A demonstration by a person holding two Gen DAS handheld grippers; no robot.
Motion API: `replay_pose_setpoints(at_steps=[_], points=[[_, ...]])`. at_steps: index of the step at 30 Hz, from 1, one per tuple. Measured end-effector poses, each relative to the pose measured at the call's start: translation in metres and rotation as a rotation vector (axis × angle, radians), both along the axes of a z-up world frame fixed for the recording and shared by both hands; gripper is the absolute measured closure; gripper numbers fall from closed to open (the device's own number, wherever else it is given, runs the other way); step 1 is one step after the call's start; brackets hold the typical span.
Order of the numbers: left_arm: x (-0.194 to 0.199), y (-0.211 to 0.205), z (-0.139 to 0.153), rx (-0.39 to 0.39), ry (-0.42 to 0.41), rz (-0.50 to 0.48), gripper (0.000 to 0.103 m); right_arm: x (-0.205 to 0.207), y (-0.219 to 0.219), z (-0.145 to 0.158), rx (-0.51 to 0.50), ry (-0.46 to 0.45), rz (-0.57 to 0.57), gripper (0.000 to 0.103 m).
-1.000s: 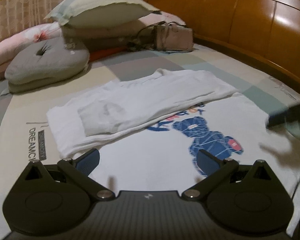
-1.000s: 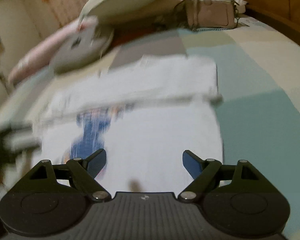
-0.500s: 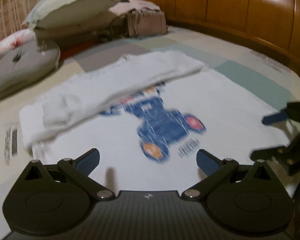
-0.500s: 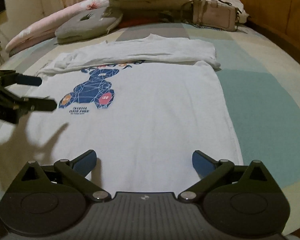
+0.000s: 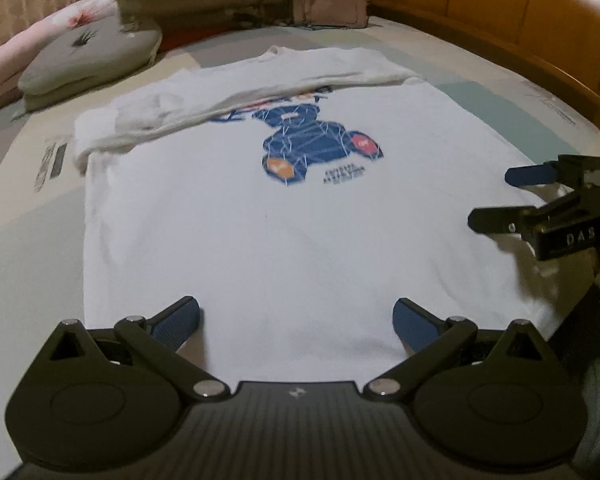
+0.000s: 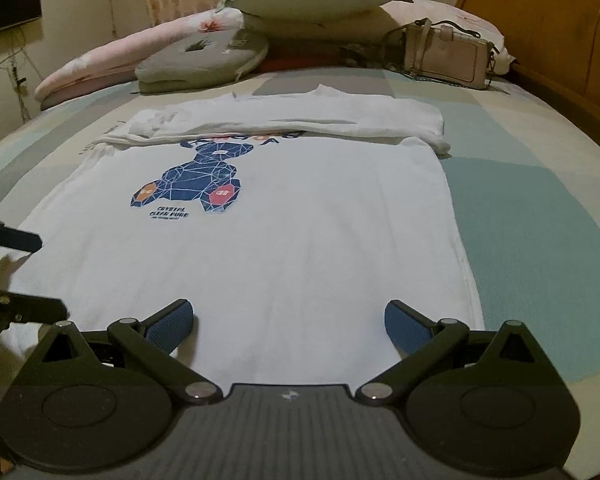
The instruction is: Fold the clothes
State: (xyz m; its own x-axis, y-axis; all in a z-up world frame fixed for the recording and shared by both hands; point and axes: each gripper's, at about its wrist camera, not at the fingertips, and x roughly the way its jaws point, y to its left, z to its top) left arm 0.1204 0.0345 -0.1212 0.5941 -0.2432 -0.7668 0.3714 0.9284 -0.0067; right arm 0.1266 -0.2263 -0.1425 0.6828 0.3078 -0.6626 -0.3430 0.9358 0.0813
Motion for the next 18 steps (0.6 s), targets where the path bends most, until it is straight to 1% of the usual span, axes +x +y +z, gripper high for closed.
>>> replay_pose_setpoints(at_steps=[3, 7, 8, 10, 11, 12, 13, 15, 18], points=[[-0.01, 0.006, 0.001, -0.012, 0.005, 0.024, 0.001, -0.008, -0.003, -0.001, -0.01, -0.022, 0.026, 0.0], [-0.024, 0.008, 0.0, 0.018, -0.008, 0.019, 0.001, -0.018, -0.009, -0.002, -0.017, -0.043, 0.041, 0.0], [-0.025, 0.009, 0.001, 0.015, 0.004, 0.027, 0.001, -0.021, -0.01, -0.002, -0.019, -0.047, 0.045, 0.0], [-0.024, 0.011, 0.005, 0.015, 0.028, 0.061, 0.001, -0.022, -0.01, 0.005, -0.027, -0.023, 0.036, 0.0], [-0.025, 0.01, 0.008, 0.025, 0.019, 0.08, 0.001, -0.023, -0.011, 0.009, -0.021, -0.016, 0.026, 0.0], [-0.026, 0.008, 0.01, 0.036, 0.0, 0.084, 0.001, -0.026, -0.012, 0.014, 0.004, -0.032, 0.03, 0.0], [-0.028, 0.006, 0.012, 0.047, -0.018, 0.073, 0.001, -0.029, -0.014, 0.02, 0.036, -0.054, 0.039, 0.0], [-0.029, -0.001, 0.012, 0.053, -0.02, 0.05, 0.001, -0.03, -0.013, 0.023, 0.059, -0.047, 0.073, 0.0], [-0.031, -0.006, 0.004, 0.031, 0.012, 0.025, 0.001, -0.025, -0.01, 0.013, 0.012, 0.002, 0.058, 0.0]])
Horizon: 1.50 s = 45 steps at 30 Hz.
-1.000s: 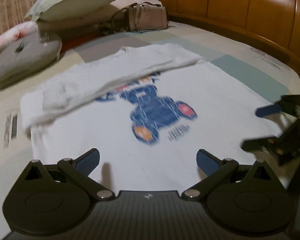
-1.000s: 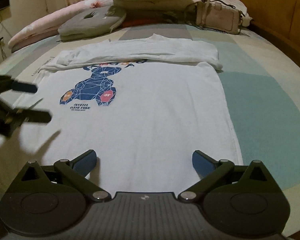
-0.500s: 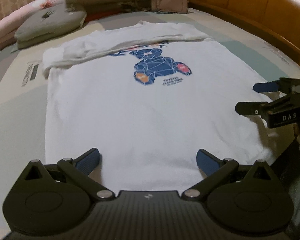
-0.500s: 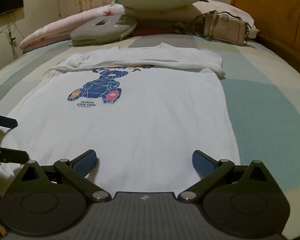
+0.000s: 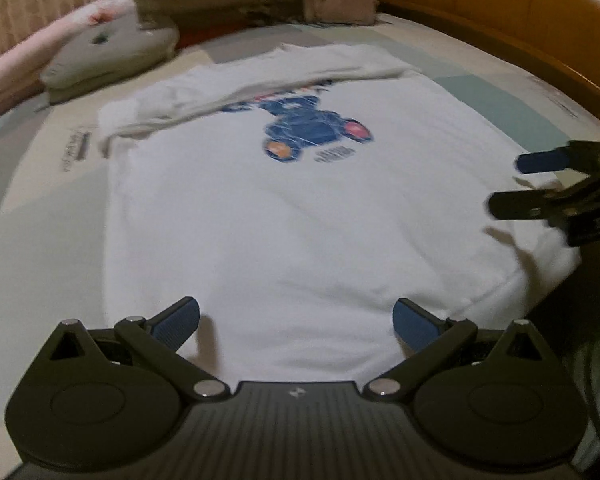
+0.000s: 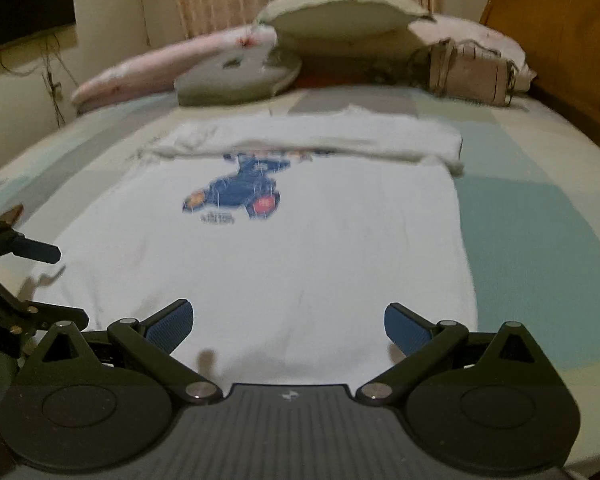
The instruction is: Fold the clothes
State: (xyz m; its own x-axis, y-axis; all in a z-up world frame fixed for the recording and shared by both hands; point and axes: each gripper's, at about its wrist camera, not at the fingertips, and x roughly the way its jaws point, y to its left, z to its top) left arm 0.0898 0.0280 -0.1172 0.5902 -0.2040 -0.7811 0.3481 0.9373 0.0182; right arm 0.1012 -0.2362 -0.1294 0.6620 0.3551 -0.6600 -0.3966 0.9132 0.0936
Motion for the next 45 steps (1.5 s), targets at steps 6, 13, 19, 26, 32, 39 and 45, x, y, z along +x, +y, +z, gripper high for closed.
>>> replay_pose_setpoints(at_steps=[6, 13, 19, 26, 32, 39, 45], points=[[-0.016, 0.023, -0.006, -0.045, 0.008, 0.103, 0.001, 0.001, -0.004, -0.008, -0.073, 0.038, -0.017, 0.0], [-0.022, 0.022, 0.006, -0.036, 0.006, 0.087, 0.001, 0.0, -0.005, -0.011, -0.102, 0.044, -0.031, 0.0], [-0.003, -0.009, 0.015, -0.123, -0.057, 0.009, 0.001, -0.003, -0.006, -0.01, -0.102, 0.046, -0.037, 0.0], [0.007, -0.007, -0.007, -0.016, -0.044, 0.076, 0.001, -0.004, -0.007, -0.011, -0.097, 0.036, -0.033, 0.0], [-0.007, 0.02, -0.006, -0.01, -0.041, 0.148, 0.001, -0.005, -0.008, -0.011, -0.094, 0.026, -0.029, 0.0], [-0.003, -0.006, -0.002, 0.035, -0.065, 0.079, 0.001, -0.002, -0.005, -0.009, -0.112, 0.047, -0.013, 0.0], [-0.009, 0.002, -0.001, 0.037, -0.055, 0.075, 0.001, -0.011, -0.01, 0.005, -0.185, 0.036, 0.106, 0.0]])
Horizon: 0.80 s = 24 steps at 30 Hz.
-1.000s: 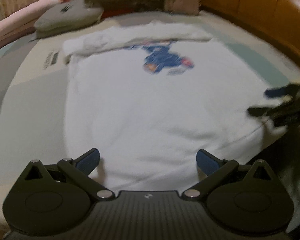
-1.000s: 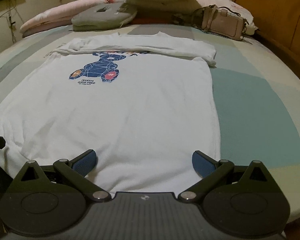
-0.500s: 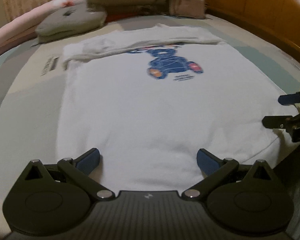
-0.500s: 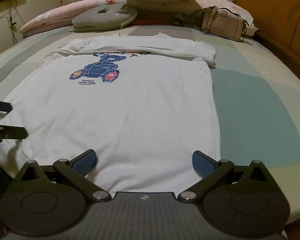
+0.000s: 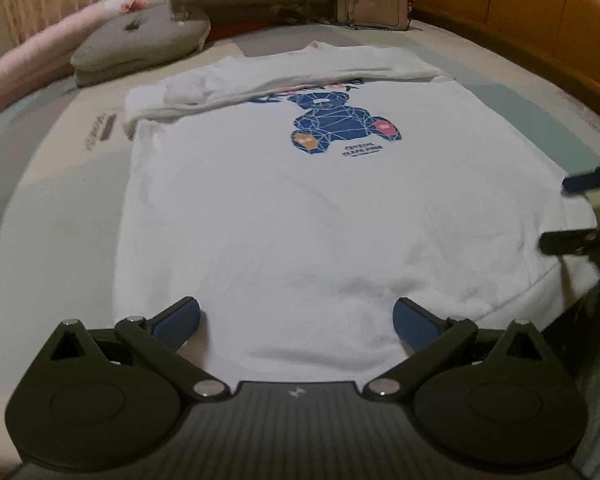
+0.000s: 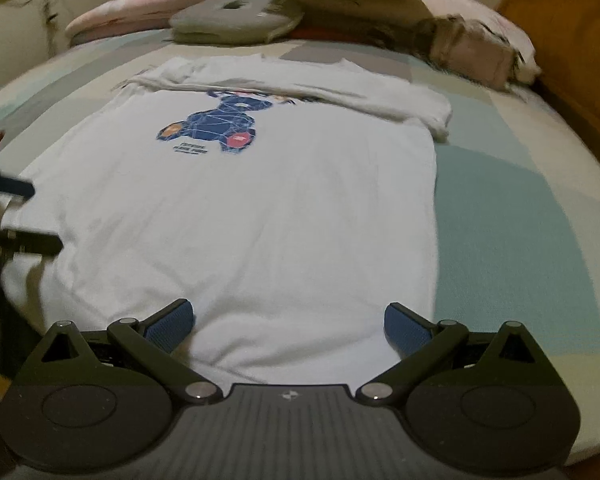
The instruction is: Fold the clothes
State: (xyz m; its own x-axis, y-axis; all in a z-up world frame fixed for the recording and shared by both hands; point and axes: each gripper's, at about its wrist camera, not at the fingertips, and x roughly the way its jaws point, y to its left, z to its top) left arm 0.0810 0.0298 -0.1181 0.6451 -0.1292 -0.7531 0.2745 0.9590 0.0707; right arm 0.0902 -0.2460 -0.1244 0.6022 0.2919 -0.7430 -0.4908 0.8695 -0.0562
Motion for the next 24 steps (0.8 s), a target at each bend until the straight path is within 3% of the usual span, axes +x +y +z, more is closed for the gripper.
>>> replay_pose_setpoints(at_steps=[5, 8, 12, 16, 19, 24], points=[[-0.029, -0.011, 0.009, 0.095, -0.056, -0.22, 0.001, -0.031, 0.016, 0.01, -0.087, -0.086, 0.242, 0.0], [-0.038, -0.017, 0.009, 0.117, -0.069, -0.267, 0.001, -0.051, 0.042, 0.0, -0.205, -0.164, 0.375, 0.0], [-0.039, -0.018, 0.011, 0.088, -0.067, -0.243, 0.001, -0.066, 0.071, -0.022, -0.331, -0.226, 0.474, 0.0], [-0.045, -0.015, 0.015, 0.093, -0.08, -0.239, 0.001, -0.073, 0.093, -0.047, -0.451, -0.247, 0.538, 0.0], [-0.047, -0.013, 0.018, 0.09, -0.09, -0.232, 0.001, -0.078, 0.104, -0.061, -0.568, -0.334, 0.521, 0.0], [-0.052, -0.012, 0.021, 0.086, -0.103, -0.252, 0.001, -0.084, 0.1, -0.045, -0.563, -0.428, 0.478, 0.0]])
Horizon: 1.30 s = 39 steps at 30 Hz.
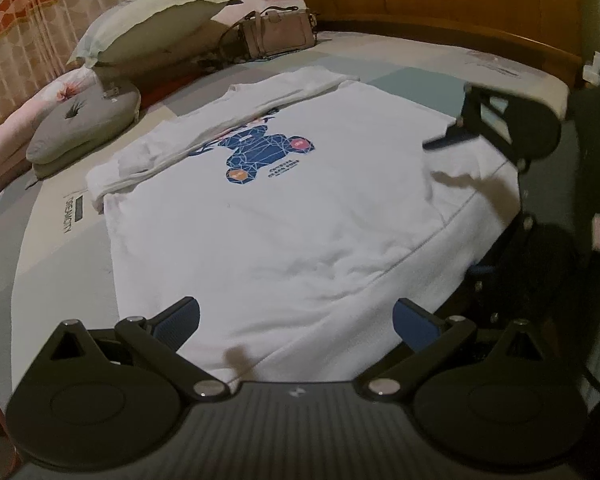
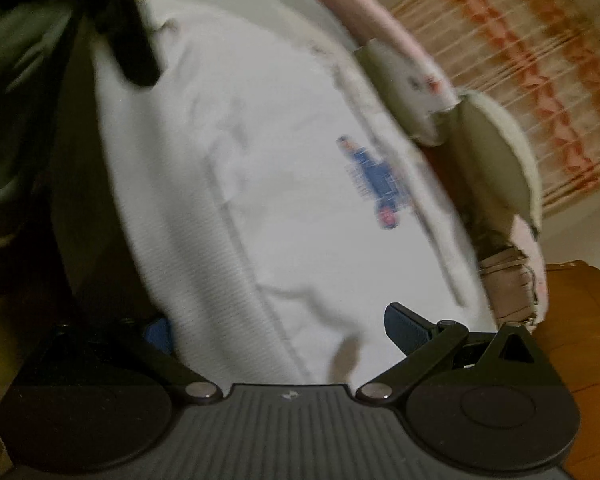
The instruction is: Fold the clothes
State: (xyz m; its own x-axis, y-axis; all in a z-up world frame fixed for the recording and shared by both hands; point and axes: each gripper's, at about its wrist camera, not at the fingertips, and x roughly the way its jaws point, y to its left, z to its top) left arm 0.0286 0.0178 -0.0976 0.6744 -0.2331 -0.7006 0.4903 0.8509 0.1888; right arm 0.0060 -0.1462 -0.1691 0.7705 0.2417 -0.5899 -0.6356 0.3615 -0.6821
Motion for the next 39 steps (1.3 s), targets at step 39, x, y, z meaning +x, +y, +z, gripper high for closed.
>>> replay_pose_setpoints(at_steps=[39], points=[[0.011, -0.045, -0.034, 0.293, -0.234, -0.025, 0.001, 0.027, -0.022, 0.028, 0.093, -0.111, -0.181, 0.0]])
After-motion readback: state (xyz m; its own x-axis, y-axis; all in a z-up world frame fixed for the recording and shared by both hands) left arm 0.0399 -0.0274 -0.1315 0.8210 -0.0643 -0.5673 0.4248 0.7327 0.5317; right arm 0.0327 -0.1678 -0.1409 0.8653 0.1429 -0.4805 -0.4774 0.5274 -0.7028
